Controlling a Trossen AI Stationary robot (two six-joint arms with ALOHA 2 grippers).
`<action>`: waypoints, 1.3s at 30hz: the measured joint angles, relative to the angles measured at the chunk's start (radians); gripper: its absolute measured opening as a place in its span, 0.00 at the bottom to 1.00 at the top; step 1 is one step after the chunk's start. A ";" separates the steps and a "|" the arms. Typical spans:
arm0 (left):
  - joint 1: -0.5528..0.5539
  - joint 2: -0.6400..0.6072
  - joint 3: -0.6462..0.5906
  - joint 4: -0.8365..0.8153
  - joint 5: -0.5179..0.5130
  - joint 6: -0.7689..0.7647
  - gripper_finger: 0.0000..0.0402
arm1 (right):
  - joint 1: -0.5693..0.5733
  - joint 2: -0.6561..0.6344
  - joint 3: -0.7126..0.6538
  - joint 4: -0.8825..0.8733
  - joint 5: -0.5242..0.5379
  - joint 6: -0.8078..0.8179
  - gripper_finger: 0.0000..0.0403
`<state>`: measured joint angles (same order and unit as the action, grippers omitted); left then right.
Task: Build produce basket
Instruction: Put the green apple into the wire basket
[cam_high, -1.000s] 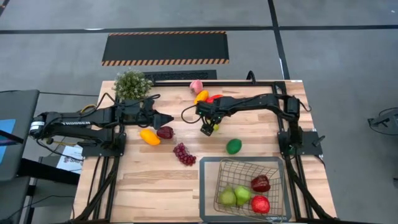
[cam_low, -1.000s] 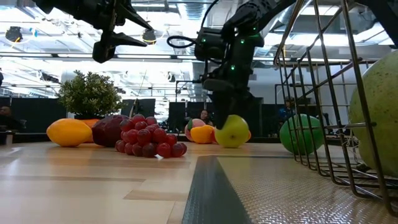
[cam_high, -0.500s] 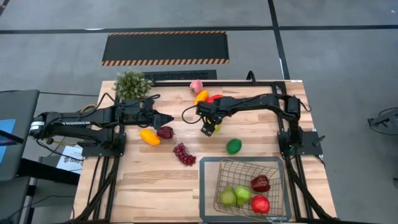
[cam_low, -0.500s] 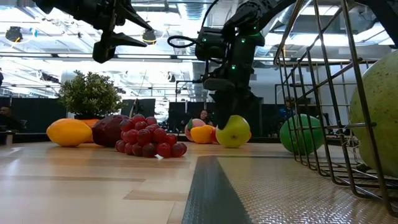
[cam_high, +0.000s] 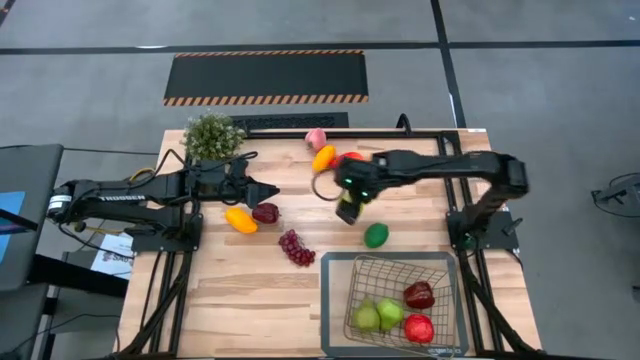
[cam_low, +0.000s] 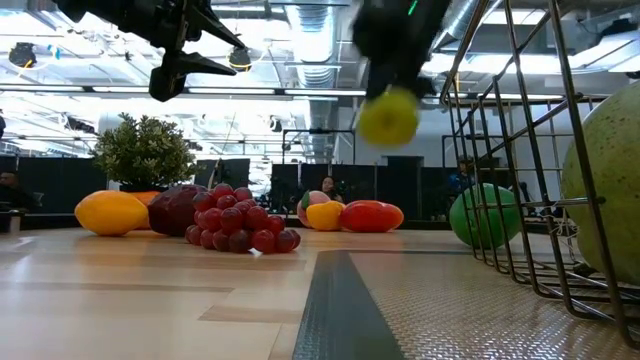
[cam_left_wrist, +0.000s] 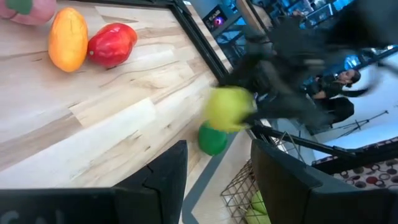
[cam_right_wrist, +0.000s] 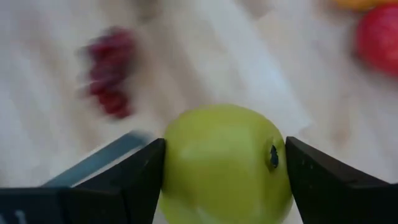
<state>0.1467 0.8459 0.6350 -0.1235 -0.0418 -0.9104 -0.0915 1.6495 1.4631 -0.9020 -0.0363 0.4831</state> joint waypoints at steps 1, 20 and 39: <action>0.000 0.000 0.000 0.001 0.000 0.000 0.41 | 0.028 -0.034 0.000 -0.015 -0.014 0.025 0.74; 0.000 0.000 0.000 -0.001 -0.052 -0.007 0.41 | 0.704 -0.081 0.002 -0.064 0.349 0.495 0.74; 0.000 0.000 0.000 -0.001 -0.076 -0.019 0.41 | 0.767 0.305 0.002 -0.158 0.418 0.436 0.74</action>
<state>0.1463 0.8459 0.6350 -0.1242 -0.1181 -0.9295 0.6754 1.9544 1.4651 -1.0603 0.3815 0.9191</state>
